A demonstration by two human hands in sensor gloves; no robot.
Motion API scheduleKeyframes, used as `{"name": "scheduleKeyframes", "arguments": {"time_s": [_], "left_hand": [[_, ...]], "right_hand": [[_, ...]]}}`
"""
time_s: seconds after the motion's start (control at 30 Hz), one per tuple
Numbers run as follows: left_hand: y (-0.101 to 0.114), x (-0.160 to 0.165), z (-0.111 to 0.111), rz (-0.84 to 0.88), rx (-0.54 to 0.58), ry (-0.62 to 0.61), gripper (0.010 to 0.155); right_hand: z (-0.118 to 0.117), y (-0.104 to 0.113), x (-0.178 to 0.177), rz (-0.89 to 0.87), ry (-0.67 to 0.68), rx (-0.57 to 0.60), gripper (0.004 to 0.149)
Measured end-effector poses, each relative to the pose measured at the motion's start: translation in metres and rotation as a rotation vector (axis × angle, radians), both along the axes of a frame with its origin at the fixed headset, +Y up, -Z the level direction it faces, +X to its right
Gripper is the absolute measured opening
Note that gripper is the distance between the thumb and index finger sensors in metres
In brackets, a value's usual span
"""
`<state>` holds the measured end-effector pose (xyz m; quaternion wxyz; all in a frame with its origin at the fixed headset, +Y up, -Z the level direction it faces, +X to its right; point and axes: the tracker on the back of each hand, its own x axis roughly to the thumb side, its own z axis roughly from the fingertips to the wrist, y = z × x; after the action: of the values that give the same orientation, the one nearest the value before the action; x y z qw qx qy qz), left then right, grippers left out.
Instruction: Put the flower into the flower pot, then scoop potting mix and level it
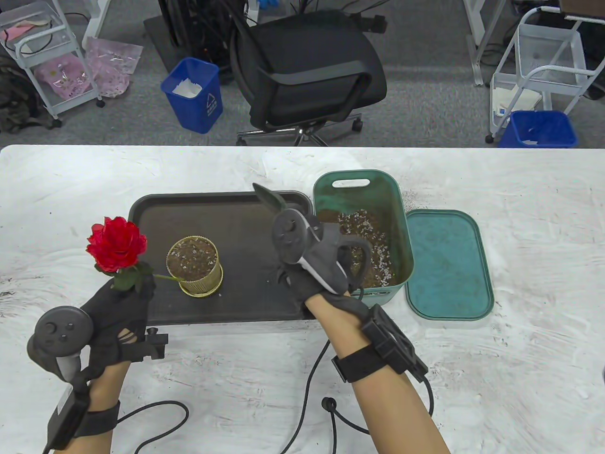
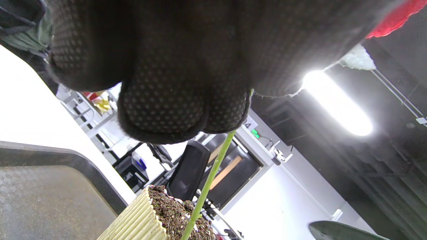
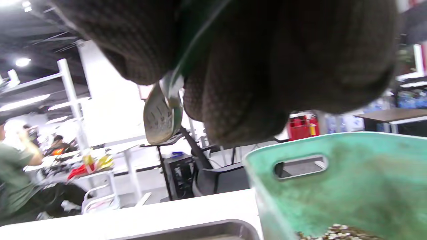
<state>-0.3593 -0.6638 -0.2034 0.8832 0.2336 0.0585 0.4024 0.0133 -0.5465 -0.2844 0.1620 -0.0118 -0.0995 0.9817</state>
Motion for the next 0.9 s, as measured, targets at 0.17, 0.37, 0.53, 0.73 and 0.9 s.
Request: {"name": "scheduleKeyframes", "arguments": {"time_s": [0.17, 0.37, 0.53, 0.73, 0.9], "left_hand": [[0.0, 0.0, 0.0, 0.003, -0.002, 0.001, 0.042], [0.0, 0.0, -0.001, 0.001, -0.003, 0.002, 0.042], [0.0, 0.001, 0.0, 0.0, -0.003, 0.003, 0.042], [0.0, 0.001, 0.0, 0.001, -0.003, 0.002, 0.042], [0.0, 0.001, 0.0, 0.003, -0.005, 0.003, 0.042]], "right_hand": [[-0.014, 0.0, 0.051, -0.111, -0.169, -0.091, 0.052], [-0.031, -0.016, 0.089, -0.036, -0.31, -0.259, 0.051], [-0.044, -0.04, 0.106, 0.025, -0.374, -0.454, 0.05], [-0.054, -0.063, 0.102, 0.237, -0.416, -0.669, 0.049], [-0.057, -0.075, 0.099, 0.255, -0.381, -0.808, 0.047]]}}
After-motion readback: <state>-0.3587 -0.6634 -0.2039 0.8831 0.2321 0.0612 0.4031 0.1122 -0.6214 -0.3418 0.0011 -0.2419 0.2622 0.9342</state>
